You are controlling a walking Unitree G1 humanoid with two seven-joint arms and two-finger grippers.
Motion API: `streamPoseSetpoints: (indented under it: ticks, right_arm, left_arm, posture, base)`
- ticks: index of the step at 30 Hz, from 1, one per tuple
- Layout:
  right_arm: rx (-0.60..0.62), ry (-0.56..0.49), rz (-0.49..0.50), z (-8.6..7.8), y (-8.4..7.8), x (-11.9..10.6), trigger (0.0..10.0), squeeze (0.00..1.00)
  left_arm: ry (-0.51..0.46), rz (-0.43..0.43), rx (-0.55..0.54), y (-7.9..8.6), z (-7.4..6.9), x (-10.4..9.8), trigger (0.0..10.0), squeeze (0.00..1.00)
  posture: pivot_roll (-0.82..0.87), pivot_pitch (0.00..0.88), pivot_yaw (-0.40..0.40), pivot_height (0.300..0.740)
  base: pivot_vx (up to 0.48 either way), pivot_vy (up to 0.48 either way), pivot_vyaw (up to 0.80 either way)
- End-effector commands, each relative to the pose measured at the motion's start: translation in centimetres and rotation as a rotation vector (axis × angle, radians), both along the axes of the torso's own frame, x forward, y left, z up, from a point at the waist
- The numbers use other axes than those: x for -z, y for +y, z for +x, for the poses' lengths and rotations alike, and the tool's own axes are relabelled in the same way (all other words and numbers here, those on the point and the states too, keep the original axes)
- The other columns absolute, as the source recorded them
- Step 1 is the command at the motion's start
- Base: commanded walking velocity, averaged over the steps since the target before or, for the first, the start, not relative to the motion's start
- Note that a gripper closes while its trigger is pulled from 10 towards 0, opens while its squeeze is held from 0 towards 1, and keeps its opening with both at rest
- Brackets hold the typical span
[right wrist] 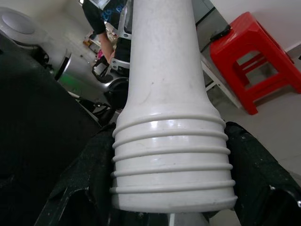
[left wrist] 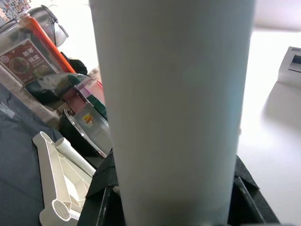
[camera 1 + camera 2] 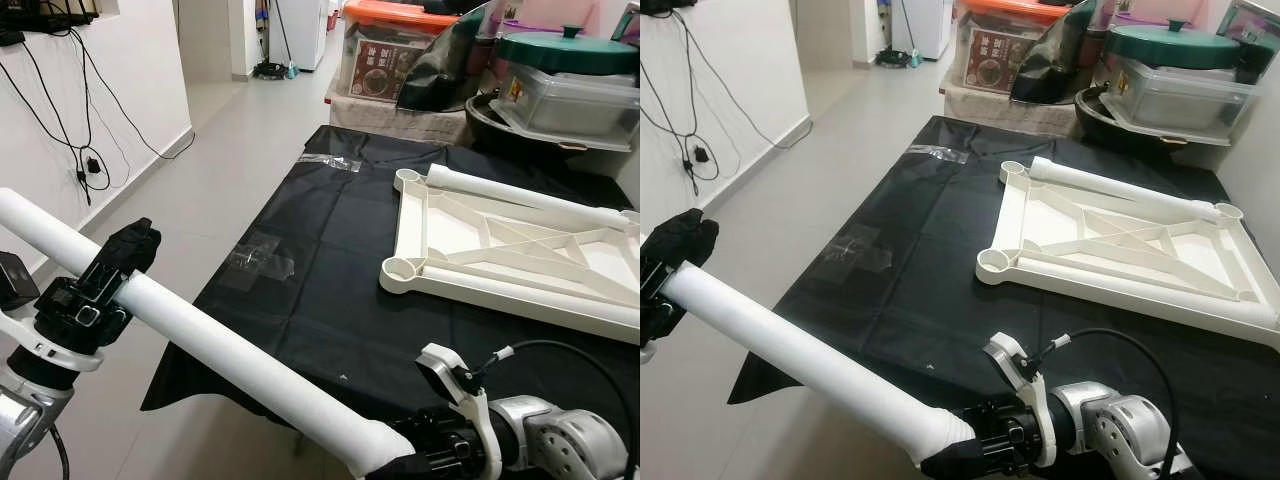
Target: Building children table
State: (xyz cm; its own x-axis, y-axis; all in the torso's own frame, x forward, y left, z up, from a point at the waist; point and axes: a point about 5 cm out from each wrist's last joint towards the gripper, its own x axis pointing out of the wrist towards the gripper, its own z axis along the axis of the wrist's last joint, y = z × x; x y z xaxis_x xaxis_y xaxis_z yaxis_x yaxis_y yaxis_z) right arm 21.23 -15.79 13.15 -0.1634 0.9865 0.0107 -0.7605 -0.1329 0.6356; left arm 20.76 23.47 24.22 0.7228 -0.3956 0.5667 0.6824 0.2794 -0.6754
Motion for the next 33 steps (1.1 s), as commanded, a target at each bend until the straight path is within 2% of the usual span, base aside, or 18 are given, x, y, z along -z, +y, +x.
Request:
streamPoseSetpoints:
  ticks: [1,2,3,6,8,9,10,13,15,17,19,21,24,28,29,30,31,33]
  right_arm:
    - [0.042,-0.034,-0.011,0.5,0.1,-0.1,10.0,0.00]
    - [0.070,-0.044,-0.014,0.9,0.2,-0.1,10.0,0.00]
    - [0.118,-0.046,-0.006,1.6,0.1,-0.1,10.0,1.00]
    - [0.132,-0.052,0.011,2.1,-0.3,-0.3,10.0,1.00]
    - [0.161,-0.063,-0.018,2.5,-0.5,0.0,10.0,1.00]
    - [0.170,-0.068,-0.040,2.7,-0.8,0.2,10.0,0.60]
    - [0.194,-0.070,-0.064,3.0,-1.0,0.4,10.0,0.00]
    - [0.224,-0.084,-0.090,3.6,-1.4,0.5,10.0,0.00]
    - [0.286,-0.116,-0.123,4.7,-2.1,0.5,10.0,0.00]
    - [0.303,-0.131,-0.130,5.1,-2.3,0.4,10.0,0.00]
    - [0.369,-0.196,-0.153,6.4,-2.6,-0.2,10.0,0.00]
    - [0.369,-0.196,-0.153,6.4,-2.6,-0.2,10.0,0.00]
    - [0.415,-0.251,-0.140,7.7,-2.7,-1.4,10.0,0.00]
    - [0.407,-0.300,-0.085,8.3,-2.2,-3.2,10.0,0.00]
    - [0.368,-0.331,-0.055,8.3,-1.5,-4.1,10.0,0.00]
    - [0.368,-0.331,-0.055,8.3,-1.5,-4.1,10.0,0.00]
    - [0.324,-0.354,-0.034,8.1,-0.5,-4.8,10.0,0.00]
    - [0.324,-0.354,-0.034,8.1,-0.5,-4.8,10.0,0.00]
  left_arm:
    - [0.005,0.002,-0.053,0.5,0.2,0.0,0.0,0.00]
    - [0.020,0.024,-0.049,0.3,0.4,0.1,10.0,0.00]
    - [0.028,0.044,-0.054,0.2,0.7,0.0,10.0,0.00]
    - [0.032,0.056,-0.053,0.2,1.1,-0.2,10.0,0.00]
    - [0.035,0.059,-0.054,0.3,1.3,-0.4,10.0,0.00]
    - [0.035,0.060,-0.046,0.3,1.5,-0.7,10.0,0.00]
    - [0.032,0.062,-0.041,0.5,1.7,-0.9,10.0,0.00]
    - [0.030,0.074,-0.035,0.6,2.0,-1.2,10.0,0.00]
    - [0.016,0.111,-0.019,0.8,2.8,-1.8,10.0,0.00]
    - [0.014,0.124,-0.016,0.9,3.0,-2.0,10.0,0.00]
    - [0.007,0.152,0.011,0.9,3.5,-2.3,10.0,0.00]
    - [0.007,0.152,0.011,0.9,3.5,-2.3,10.0,0.00]
    - [-0.007,0.178,0.052,0.5,3.9,-2.5,10.0,0.00]
    - [-0.018,0.200,0.095,-0.1,4.4,-2.7,10.0,0.00]
    - [-0.024,0.214,0.124,-0.7,4.8,-2.8,10.0,0.00]
    - [-0.024,0.214,0.124,-0.7,4.8,-2.8,10.0,0.00]
    - [-0.034,0.223,0.155,-1.4,5.1,-2.8,10.0,0.00]
    - [-0.034,0.223,0.155,-1.4,5.1,-2.8,10.0,0.00]
  posture:
    - [0.09,0.075,-0.075,0.740]
    - [0.09,0.075,-0.075,0.740]
    - [0.09,0.074,-0.076,0.740]
    - [0.09,0.074,-0.075,0.740]
    - [0.09,0.074,-0.076,0.740]
    - [0.09,0.074,-0.077,0.740]
    - [0.09,0.075,-0.075,0.740]
    - [0.10,0.073,-0.078,0.740]
    - [0.10,0.073,-0.076,0.740]
    - [0.10,0.073,-0.076,0.740]
    - [0.10,0.071,-0.071,0.740]
    - [0.10,0.071,-0.071,0.740]
    - [0.10,0.069,-0.069,0.740]
    - [0.10,0.063,-0.067,0.740]
    - [0.10,0.059,-0.067,0.740]
    - [0.10,0.059,-0.067,0.740]
    - [0.09,0.057,-0.063,0.740]
    - [0.09,0.057,-0.063,0.740]
  base:
    - [0.000,0.000,0.00]
    - [0.000,0.000,0.00]
    - [0.000,0.000,0.00]
    - [0.000,0.000,0.00]
    - [0.000,0.000,0.00]
    - [0.000,0.000,0.00]
    - [0.000,0.000,0.00]
    - [0.000,0.000,0.00]
    - [0.000,0.000,0.00]
    - [0.000,0.000,0.00]
    - [0.000,0.000,0.00]
    - [0.000,0.000,0.00]
    - [0.000,0.000,0.00]
    - [0.000,0.000,0.00]
    - [0.000,0.000,0.00]
    - [0.000,0.000,0.00]
    - [0.000,0.000,0.00]
    - [0.000,0.000,0.00]
